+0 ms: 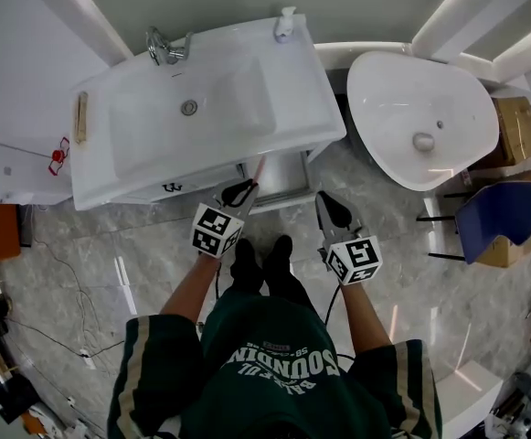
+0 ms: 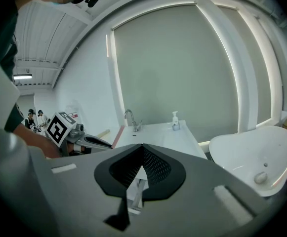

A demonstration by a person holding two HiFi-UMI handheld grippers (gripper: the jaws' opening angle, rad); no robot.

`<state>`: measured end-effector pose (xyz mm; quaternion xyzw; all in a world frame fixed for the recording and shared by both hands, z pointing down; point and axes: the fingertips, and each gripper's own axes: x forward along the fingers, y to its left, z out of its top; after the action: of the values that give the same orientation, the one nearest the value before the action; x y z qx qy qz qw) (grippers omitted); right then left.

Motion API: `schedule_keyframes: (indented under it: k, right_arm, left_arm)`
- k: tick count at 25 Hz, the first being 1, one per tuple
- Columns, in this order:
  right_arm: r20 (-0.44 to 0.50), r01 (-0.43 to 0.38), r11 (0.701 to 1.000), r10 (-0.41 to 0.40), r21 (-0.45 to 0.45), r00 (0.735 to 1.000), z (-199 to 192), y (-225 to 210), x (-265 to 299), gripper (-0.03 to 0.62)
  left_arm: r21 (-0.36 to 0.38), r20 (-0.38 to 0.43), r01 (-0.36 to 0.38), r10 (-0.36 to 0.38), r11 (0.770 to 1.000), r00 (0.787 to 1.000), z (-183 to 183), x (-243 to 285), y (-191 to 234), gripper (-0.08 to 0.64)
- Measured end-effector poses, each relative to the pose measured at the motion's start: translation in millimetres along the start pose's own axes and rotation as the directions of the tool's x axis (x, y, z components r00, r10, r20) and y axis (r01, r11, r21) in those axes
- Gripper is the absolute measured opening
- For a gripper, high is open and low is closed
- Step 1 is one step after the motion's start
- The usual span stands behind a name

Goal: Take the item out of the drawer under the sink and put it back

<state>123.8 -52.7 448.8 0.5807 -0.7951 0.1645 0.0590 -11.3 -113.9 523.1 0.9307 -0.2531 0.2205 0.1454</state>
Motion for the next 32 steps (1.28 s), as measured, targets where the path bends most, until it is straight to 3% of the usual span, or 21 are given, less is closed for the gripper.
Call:
schedule_keyframes:
  k: [6, 13, 18, 24, 29, 32]
  right_arm:
    - [-0.036, 0.023, 0.999, -0.022, 0.024, 0.999, -22.7, -11.5, -10.8, 0.002]
    - [-0.066, 0.040, 0.998, -0.037, 0.044, 0.997, -45.4, -26.0, -3.0, 0.002]
    - [-0.104, -0.001, 1.000, 0.004, 0.026, 0.995, -62.0, -21.9, 14.5, 0.002]
    - [-0.119, -0.012, 0.999, 0.018, 0.047, 0.993, -80.9, -26.0, 35.6, 0.002]
    - [-0.138, 0.010, 0.998, 0.000, 0.067, 0.990, -100.1, -39.7, 47.0, 0.002]
    - [-0.157, 0.024, 0.997, -0.011, 0.080, 0.988, -116.5, -46.5, 50.0, 0.002]
  left_arm:
    - [0.026, -0.109, 0.072, -0.069, 0.997, 0.992, -41.7, 34.2, -22.1, 0.095]
    - [0.059, -0.223, 0.146, -0.130, 0.988, 0.966, -85.7, 85.5, -26.0, 0.095]
    - [0.067, -0.276, 0.173, -0.148, 0.983, 0.950, -115.5, 125.6, -16.0, 0.095]
    - [0.030, -0.331, 0.185, -0.165, 0.982, 0.929, -147.6, 173.7, -4.4, 0.095]
    - [0.034, -0.366, 0.142, -0.120, 0.989, 0.923, -177.3, 209.2, 10.6, 0.095]
    - [0.041, -0.413, 0.136, -0.107, 0.990, 0.904, -202.0, 225.1, 16.8, 0.095]
